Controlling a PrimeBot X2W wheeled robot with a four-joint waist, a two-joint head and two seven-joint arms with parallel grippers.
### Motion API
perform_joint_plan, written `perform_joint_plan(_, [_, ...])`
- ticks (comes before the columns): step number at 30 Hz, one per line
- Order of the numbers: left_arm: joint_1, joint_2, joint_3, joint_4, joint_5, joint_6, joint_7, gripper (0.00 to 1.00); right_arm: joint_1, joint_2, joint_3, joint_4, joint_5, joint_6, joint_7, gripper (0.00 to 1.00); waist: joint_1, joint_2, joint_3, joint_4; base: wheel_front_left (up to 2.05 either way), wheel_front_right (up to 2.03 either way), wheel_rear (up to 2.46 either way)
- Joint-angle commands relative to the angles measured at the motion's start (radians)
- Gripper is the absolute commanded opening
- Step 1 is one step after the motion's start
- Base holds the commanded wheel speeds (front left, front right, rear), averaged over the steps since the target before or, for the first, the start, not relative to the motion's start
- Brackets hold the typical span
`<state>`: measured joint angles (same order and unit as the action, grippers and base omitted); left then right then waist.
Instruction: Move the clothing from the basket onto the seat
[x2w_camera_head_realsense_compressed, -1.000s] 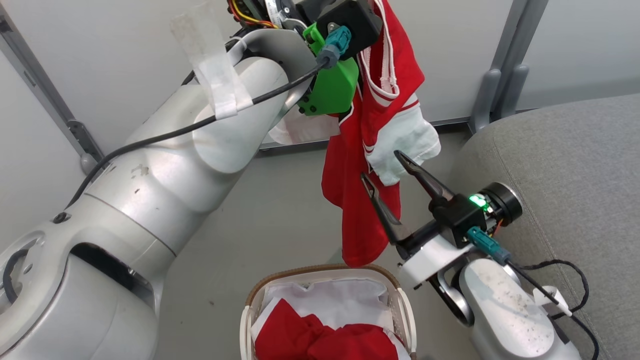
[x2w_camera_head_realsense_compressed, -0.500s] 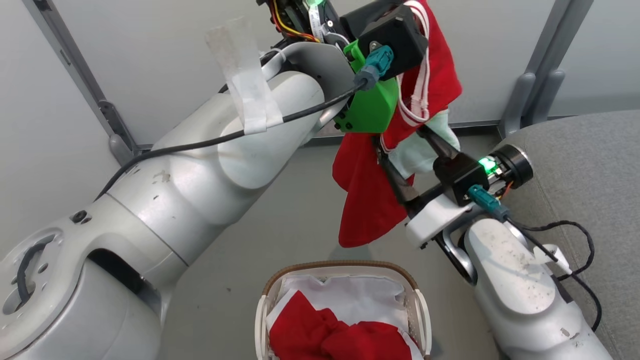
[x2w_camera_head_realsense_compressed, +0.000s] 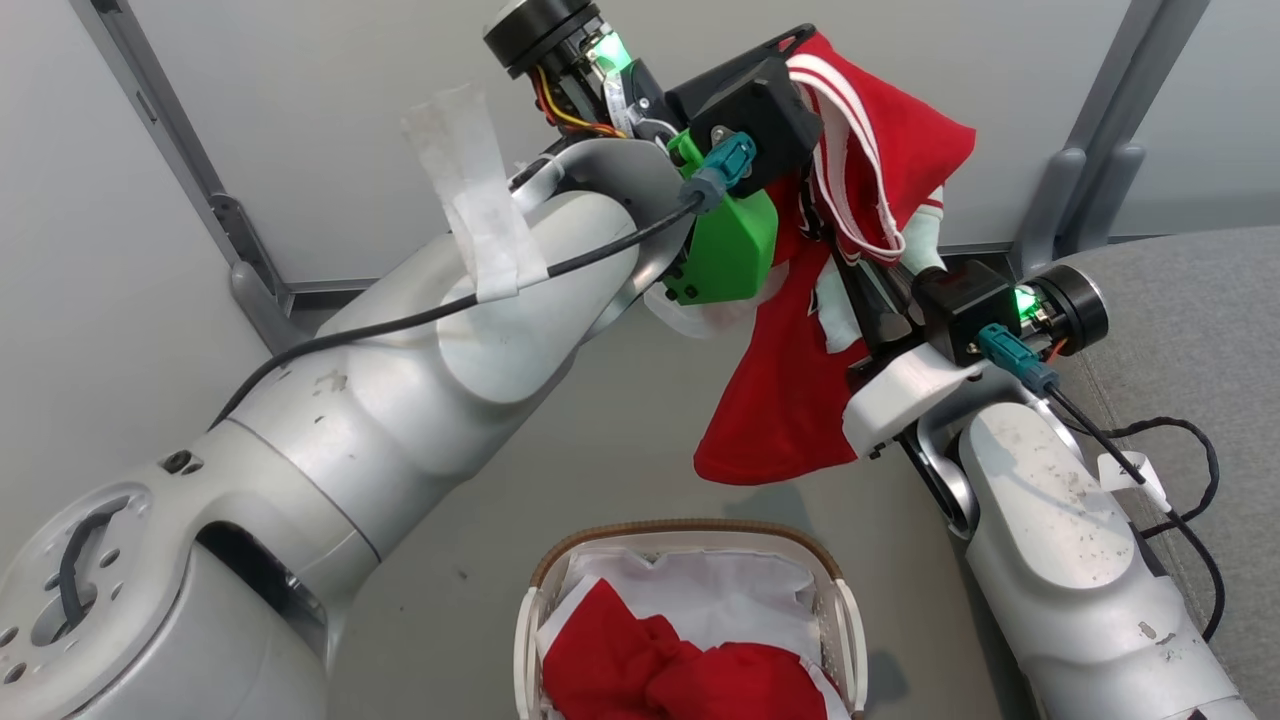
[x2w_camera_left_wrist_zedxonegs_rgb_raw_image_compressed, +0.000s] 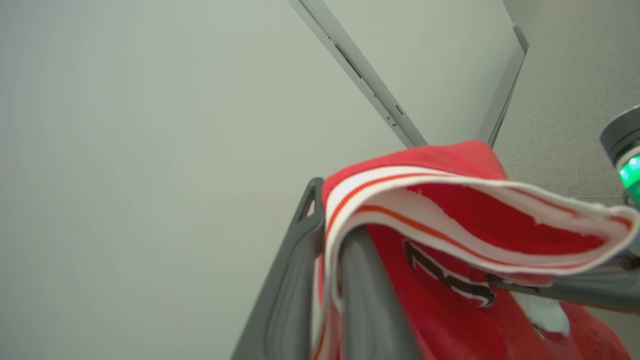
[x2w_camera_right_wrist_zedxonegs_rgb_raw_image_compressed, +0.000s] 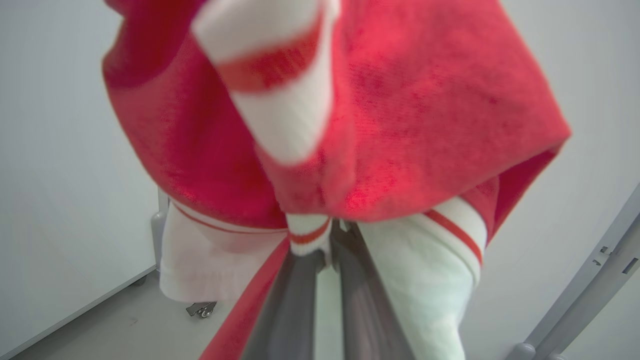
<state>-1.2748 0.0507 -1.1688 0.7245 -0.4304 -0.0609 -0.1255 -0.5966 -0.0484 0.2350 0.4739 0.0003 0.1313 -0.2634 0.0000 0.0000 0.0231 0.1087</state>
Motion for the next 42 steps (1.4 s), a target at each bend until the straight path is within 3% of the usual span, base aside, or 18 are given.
perform_joint_plan(1, [0.021, 0.0, 0.002, 0.016, -0.006, 0.013, -0.012, 0.0, -0.001, -0.004, -0.002, 0.001, 0.005, -0.001, -0.002, 0.0, 0.0, 0.0, 0.0, -0.005, 0.0, 0.0, 0.0])
perform_joint_plan(17, [0.219, 0.033, 0.099, 0.155, -0.146, -0.001, -0.133, 0.0, 0.032, -0.004, -0.047, -0.028, 0.031, -0.001, -0.002, 0.0, 0.0, 0.0, -0.011, -0.035, 0.0, 0.0, 0.0])
perform_joint_plan(18, [0.236, 0.035, 0.11, 0.152, -0.154, 0.001, -0.134, 0.08, 0.034, -0.004, -0.05, -0.031, 0.029, -0.001, -0.002, 0.0, 0.0, 0.0, -0.011, -0.035, 0.0, 0.0, 0.0])
perform_joint_plan(19, [0.249, 0.037, 0.118, 0.148, -0.158, 0.002, -0.138, 0.24, 0.035, -0.004, -0.051, -0.032, 0.028, -0.001, -0.002, 0.0, 0.0, 0.0, -0.011, -0.036, 0.0, 0.0, 0.0])
perform_joint_plan(21, [0.278, 0.041, 0.134, 0.129, -0.158, 0.004, -0.142, 0.38, 0.037, -0.004, -0.055, -0.035, 0.025, -0.001, -0.002, 0.0, 0.0, 0.0, -0.01, -0.036, 0.0, 0.0, 0.0])
perform_joint_plan(22, [0.291, 0.044, 0.157, 0.099, -0.156, 0.009, -0.142, 0.62, 0.035, -0.004, -0.058, -0.037, 0.023, -0.001, -0.002, 0.0, 0.0, 0.0, -0.008, -0.035, 0.0, 0.0, 0.0])
perform_joint_plan(23, [0.309, 0.048, 0.175, 0.073, -0.153, 0.013, -0.141, 1.0, 0.034, -0.004, -0.059, -0.039, 0.021, -0.001, -0.002, 0.0, 0.0, 0.0, -0.007, -0.036, 0.0, 0.0, 0.0])
perform_joint_plan(31, [0.509, 0.074, 0.329, -0.127, -0.088, 0.027, -0.138, 1.0, 0.043, -0.004, -0.066, -0.055, 0.017, -0.001, -0.002, 0.0, 0.0, 0.0, 0.003, -0.039, 0.0, 0.0, 0.0])
perform_joint_plan(42, [0.813, 0.052, 0.531, -0.275, 0.006, -0.019, -0.139, 1.0, 0.078, -0.004, -0.1, -0.078, -0.038, -0.001, -0.002, 0.0, 0.0, 0.0, 0.012, -0.061, 0.0, 0.0, 0.0])
